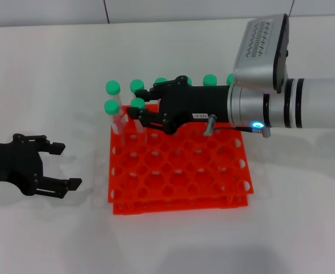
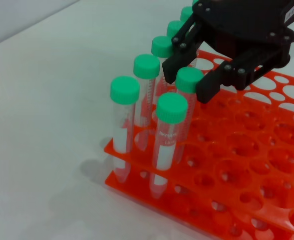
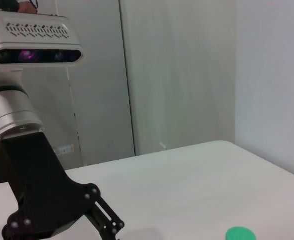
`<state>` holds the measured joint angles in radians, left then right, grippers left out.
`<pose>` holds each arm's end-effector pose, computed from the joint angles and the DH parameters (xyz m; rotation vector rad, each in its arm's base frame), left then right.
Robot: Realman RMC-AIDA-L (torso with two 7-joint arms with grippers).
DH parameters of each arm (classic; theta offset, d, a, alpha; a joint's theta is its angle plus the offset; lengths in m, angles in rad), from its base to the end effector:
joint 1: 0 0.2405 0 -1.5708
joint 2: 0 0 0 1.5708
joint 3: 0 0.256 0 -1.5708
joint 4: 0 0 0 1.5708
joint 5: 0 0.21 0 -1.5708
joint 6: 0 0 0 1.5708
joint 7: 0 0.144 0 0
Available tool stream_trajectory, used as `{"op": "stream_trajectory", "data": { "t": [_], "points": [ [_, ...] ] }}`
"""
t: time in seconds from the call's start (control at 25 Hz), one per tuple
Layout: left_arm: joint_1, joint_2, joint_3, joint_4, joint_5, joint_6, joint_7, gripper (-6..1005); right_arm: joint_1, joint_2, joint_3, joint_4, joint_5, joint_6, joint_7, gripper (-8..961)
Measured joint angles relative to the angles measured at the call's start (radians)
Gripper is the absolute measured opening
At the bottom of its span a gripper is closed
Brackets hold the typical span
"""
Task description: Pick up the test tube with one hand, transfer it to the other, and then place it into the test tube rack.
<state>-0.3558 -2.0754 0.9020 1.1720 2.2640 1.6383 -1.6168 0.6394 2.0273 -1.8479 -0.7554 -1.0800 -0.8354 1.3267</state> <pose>-0.2813 0.3023 0.0432 -2.8311 -0.5483 -0.0431 0.1381 0.3664 -0.0975 -2.7555 0.2904 0.6702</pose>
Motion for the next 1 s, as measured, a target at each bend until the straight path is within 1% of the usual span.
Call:
{"op": "stream_trajectory", "data": {
  "t": [0.2, 0.36, 0.4, 0.44, 0.6, 0.76, 0.88, 1.0],
  "points": [
    [0.0, 0.0, 0.0, -0.002, 0.0, 0.0, 0.0, 892, 0.0, -0.002, 0.001, -0.006, 0.0, -0.006, 0.0, 367],
    [0.0, 0.001, 0.0, -0.007, 0.001, 0.0, 0.0, 892, -0.024, -0.007, 0.009, -0.041, -0.001, -0.025, -0.002, 517],
    [0.0, 0.002, 0.0, -0.008, 0.002, 0.001, 0.002, 892, -0.047, -0.01, 0.014, -0.071, -0.005, -0.026, -0.003, 554],
    [0.0, 0.002, 0.0, -0.008, 0.002, 0.001, 0.002, 892, -0.047, -0.01, 0.014, -0.071, -0.005, -0.026, -0.003, 554],
    [0.0, 0.003, 0.0, -0.008, 0.002, 0.004, 0.017, 892, -0.114, -0.014, 0.038, -0.142, -0.015, -0.057, -0.009, 552],
    [0.0, 0.002, -0.006, -0.008, -0.005, 0.009, 0.034, 892, -0.18, -0.018, 0.094, -0.21, -0.03, -0.131, -0.01, 550],
    [0.001, 0.002, -0.01, -0.005, -0.023, 0.011, 0.048, 892, -0.228, -0.02, 0.194, -0.252, -0.076, -0.222, -0.001, 549],
    [0.0, 0.003, -0.011, 0.001, -0.059, 0.013, 0.06, 892, -0.255, -0.021, 0.301, -0.268, -0.152, -0.281, 0.043, 549]
  ]
}}
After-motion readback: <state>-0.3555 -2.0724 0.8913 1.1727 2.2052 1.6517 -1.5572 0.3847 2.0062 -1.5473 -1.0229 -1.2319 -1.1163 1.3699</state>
